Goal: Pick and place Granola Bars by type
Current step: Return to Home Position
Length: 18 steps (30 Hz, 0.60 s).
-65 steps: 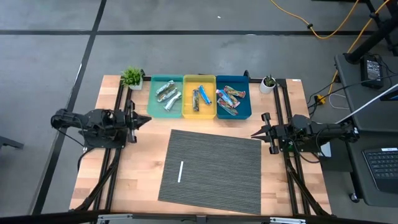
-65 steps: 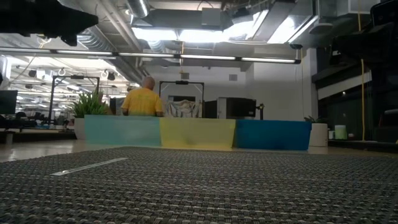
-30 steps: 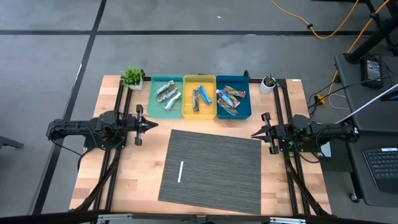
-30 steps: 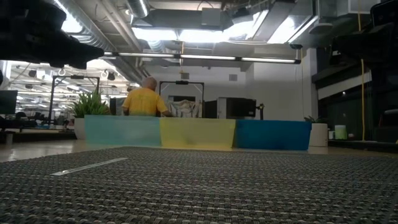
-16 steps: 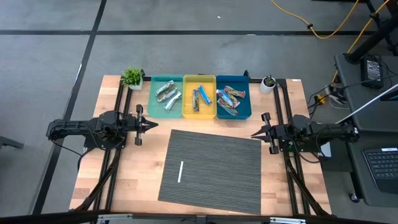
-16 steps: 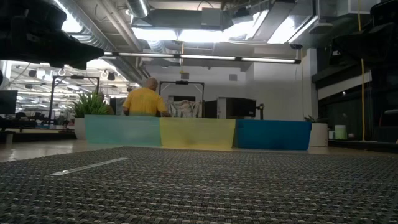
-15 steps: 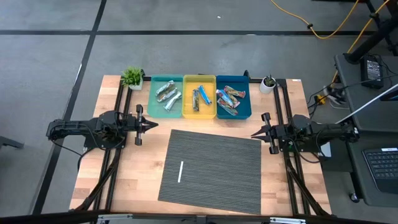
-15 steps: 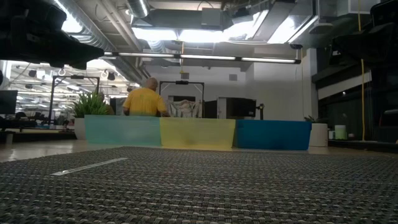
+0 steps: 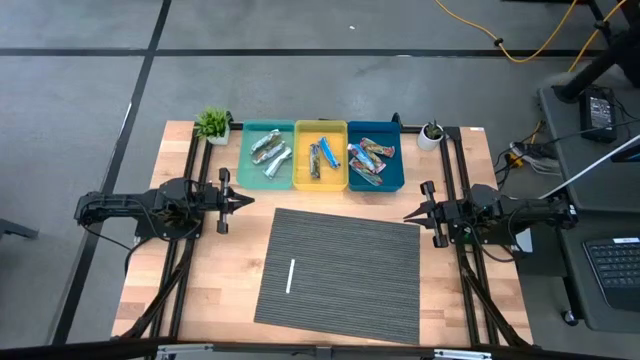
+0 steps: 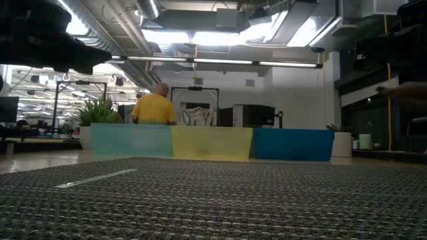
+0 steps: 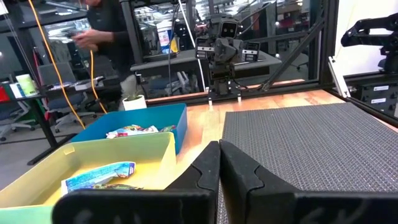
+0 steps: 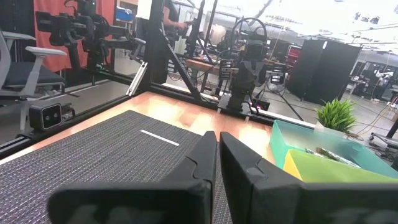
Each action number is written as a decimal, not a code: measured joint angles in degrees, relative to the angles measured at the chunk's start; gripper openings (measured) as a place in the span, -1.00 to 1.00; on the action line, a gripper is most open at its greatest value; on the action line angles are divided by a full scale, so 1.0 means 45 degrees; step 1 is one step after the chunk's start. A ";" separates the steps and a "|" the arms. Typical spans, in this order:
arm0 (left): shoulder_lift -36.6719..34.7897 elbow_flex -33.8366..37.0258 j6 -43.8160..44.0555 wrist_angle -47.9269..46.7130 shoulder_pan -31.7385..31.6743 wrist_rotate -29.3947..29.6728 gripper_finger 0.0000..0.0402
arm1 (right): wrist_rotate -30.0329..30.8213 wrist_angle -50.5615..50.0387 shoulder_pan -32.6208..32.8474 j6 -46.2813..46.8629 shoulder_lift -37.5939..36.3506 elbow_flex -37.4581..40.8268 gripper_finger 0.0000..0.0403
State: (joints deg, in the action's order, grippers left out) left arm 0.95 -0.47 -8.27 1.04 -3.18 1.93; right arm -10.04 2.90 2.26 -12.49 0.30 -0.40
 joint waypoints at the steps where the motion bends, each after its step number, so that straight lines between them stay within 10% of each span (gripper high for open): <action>1: -0.0004 0.0000 0.0000 0.0000 0.0000 0.0000 -0.99 | 0.0000 0.0000 0.0001 0.0000 -0.0001 0.0000 -0.87; 18: 0.0000 0.0000 0.0001 0.0005 0.0000 -0.0005 -0.98 | 0.0000 0.0000 0.0000 0.0004 0.0000 0.0000 -0.87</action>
State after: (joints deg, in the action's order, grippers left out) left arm 0.95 -0.47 -8.27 1.06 -3.18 1.91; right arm -10.04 2.90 2.26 -12.47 0.30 -0.40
